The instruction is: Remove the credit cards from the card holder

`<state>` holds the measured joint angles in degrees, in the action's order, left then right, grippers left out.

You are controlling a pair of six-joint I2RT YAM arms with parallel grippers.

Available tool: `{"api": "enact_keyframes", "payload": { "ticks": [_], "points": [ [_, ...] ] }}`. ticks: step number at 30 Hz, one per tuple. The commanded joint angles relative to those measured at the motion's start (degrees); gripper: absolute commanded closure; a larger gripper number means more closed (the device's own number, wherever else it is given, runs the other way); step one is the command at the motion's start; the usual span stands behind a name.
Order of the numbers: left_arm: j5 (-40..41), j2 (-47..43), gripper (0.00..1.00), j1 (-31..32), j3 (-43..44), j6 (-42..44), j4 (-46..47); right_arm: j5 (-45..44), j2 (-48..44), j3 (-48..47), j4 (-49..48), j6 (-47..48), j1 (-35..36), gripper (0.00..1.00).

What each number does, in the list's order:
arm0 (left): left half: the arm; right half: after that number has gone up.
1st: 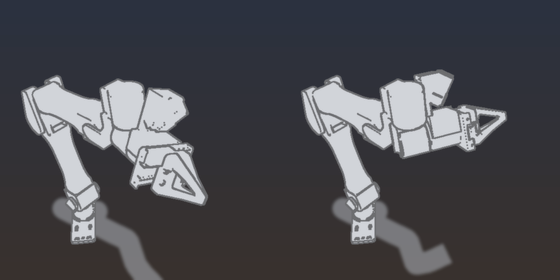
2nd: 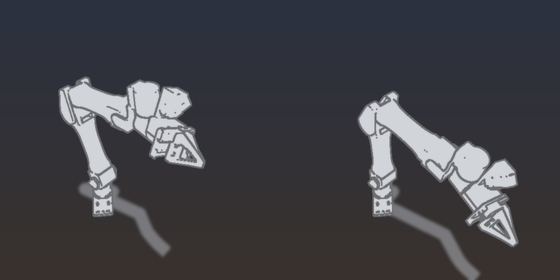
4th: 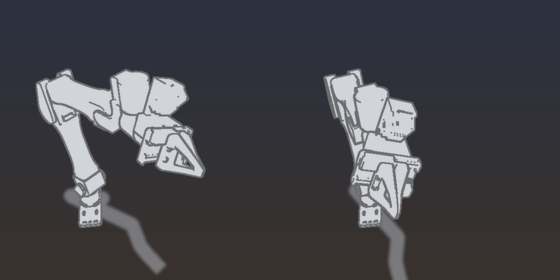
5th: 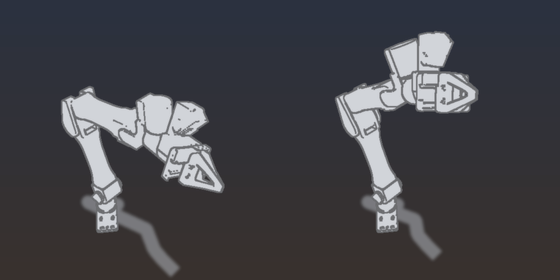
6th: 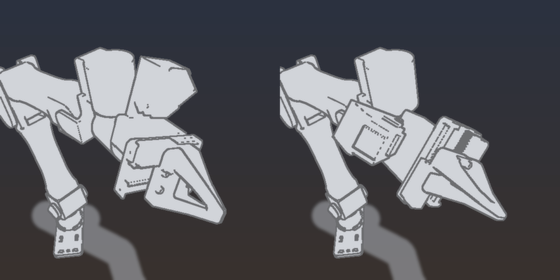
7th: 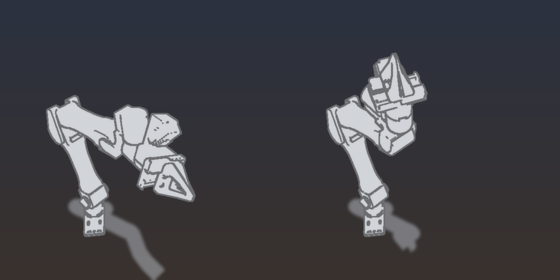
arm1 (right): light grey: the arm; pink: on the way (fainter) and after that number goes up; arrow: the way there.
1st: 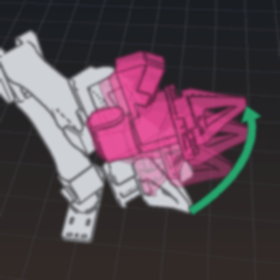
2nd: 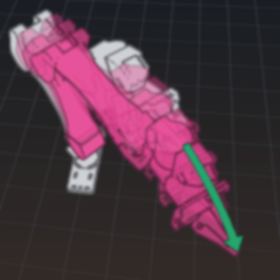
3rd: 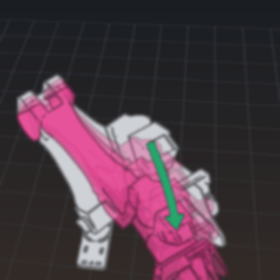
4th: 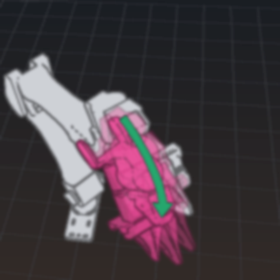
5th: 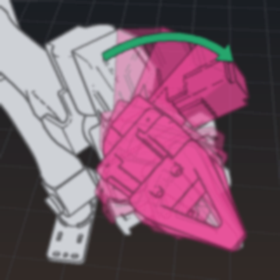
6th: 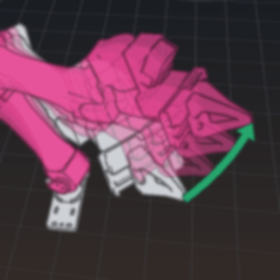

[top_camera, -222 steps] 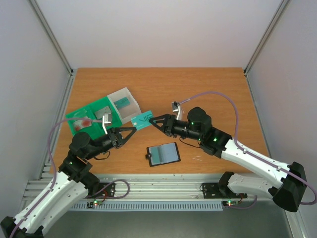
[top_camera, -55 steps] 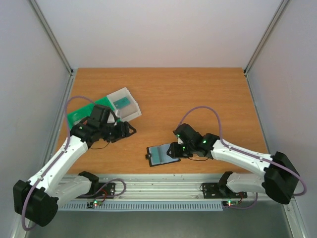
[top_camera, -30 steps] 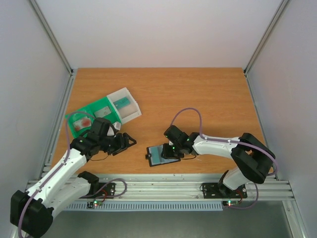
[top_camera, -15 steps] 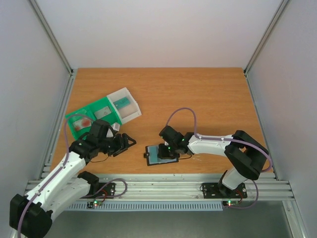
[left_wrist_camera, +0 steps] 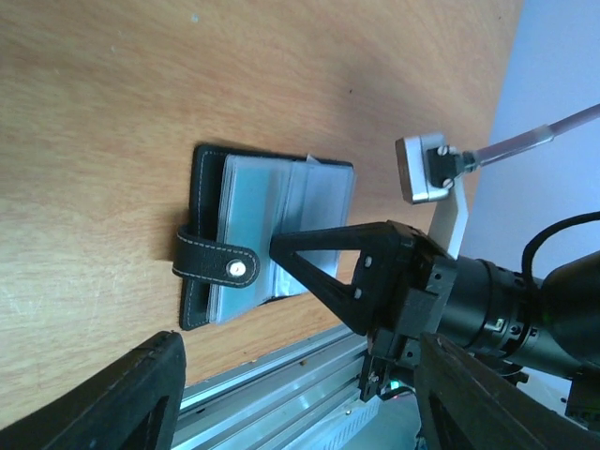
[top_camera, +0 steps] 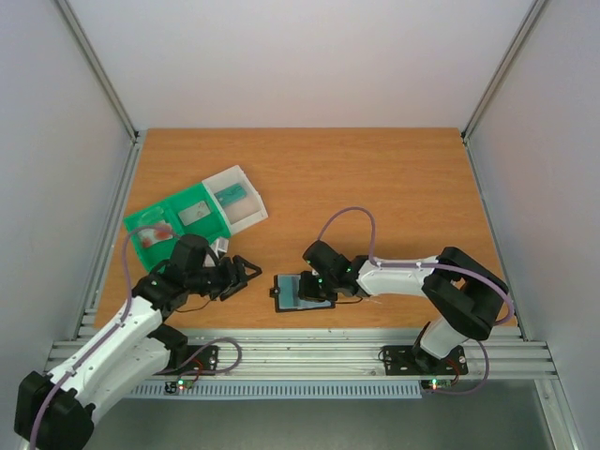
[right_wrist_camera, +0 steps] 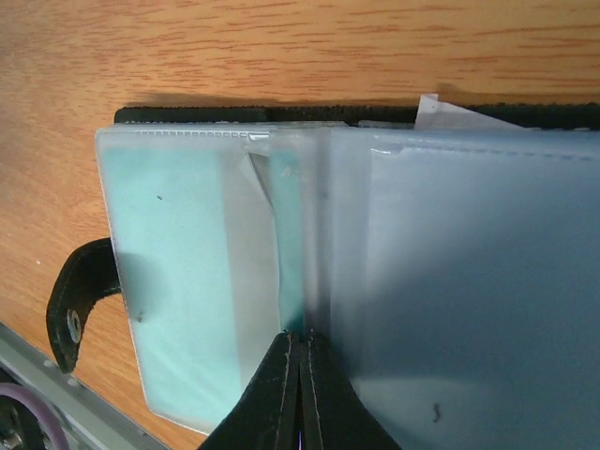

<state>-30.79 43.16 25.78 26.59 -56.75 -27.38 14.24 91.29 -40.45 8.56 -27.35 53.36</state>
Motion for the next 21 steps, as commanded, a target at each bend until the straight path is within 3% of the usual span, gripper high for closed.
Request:
{"api": "enact_keyframes", "payload": {
  "ticks": [1,9,14,21],
  "points": [
    [-0.8,0.6,0.31,2.2,-2.8,-3.9,9.8,-0.6,0.7,2.2,-4.4,-2.5,0.6,0.99],
    [3.0,6.8,0.25,9.1,-2.6,-5.2,16.6,-0.1,0.9,2.9,-6.3,-3.3,0.6,0.99],
    [3.9,10.3,0.22,13.0,-4.8,-9.2,27.6,-0.2,0.7,3.8,-7.4,-3.8,0.6,0.99],
    [6.7,18.9,0.18,17.9,-1.5,-9.6,30.6,-1.1,-0.4,4.1,-6.2,-3.4,0.6,0.99]
  ]
}}
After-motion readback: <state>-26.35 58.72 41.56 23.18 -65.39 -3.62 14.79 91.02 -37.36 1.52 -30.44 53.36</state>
